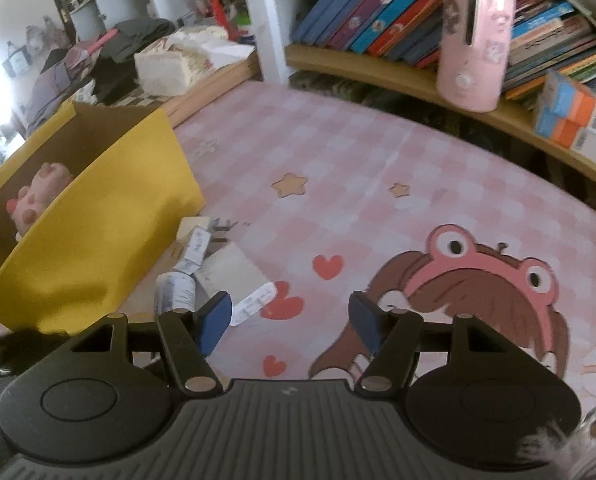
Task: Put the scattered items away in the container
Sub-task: 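Grasp the white spray bottle with the left tool while the right tool grasps the white charger, then lift the spray bottle with the left tool while the right tool carries the charger toward the box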
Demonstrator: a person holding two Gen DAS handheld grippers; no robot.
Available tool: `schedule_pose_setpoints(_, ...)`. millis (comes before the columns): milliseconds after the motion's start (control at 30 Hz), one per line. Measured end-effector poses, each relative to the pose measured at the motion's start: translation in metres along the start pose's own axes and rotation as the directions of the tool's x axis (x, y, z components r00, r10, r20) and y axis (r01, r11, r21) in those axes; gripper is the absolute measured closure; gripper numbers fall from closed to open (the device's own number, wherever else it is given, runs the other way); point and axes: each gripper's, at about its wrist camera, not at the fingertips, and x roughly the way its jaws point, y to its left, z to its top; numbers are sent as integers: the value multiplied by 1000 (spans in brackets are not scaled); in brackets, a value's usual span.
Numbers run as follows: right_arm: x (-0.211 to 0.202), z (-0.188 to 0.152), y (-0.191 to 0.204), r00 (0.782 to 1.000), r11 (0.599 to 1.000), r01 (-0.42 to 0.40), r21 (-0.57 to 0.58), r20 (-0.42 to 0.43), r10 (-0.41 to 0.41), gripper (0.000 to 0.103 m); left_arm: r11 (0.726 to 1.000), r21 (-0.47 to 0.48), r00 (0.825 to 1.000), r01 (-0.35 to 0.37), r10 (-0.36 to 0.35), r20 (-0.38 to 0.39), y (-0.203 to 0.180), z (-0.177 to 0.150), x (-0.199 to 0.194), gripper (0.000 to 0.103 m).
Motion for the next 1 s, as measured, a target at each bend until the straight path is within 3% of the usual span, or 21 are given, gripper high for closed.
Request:
schedule_pose_setpoints(100,11,5,9,1000,999,-22,-30,-18,21,39,994,101,999,-42,39,32,-10,6,8,42)
schedule_pose_setpoints(233,27,17,18,998,993,-41,-114,-50,35,39,997,47,997,-61,63,-46,1,9,29,43)
schedule_pose_setpoints(300,38,22,20,996,987,-60,-151,-79,48,39,999,34,997,-37,39,-68,3,6,34,45)
schedule_pose_setpoints(333,43,24,20,994,983,-70,-168,-96,55,39,999,30,997,-33,35,-72,4,4,34,49)
schedule_pose_setpoints(367,47,26,22,992,979,-80,-189,-111,59,40,999,31,997,-22,25,-79,5,3,35,63)
schedule_pose_setpoints(400,51,27,24,990,973,-93,-210,-125,67,40,999,33,996,-22,25,-86,4,1,36,70)
schedule_pose_setpoints(633,75,26,38,982,948,-109,-299,-178,57,47,999,48,998,-16,20,-65,8,-1,35,71)
schedule_pose_setpoints(767,76,18,39,988,937,-94,-336,-148,46,55,997,75,998,1,3,-56,7,-5,32,72)
schedule_pose_setpoints(1000,48,-2,25,993,974,-71,-213,-112,48,61,987,114,993,114,-110,-39,7,-6,12,72)
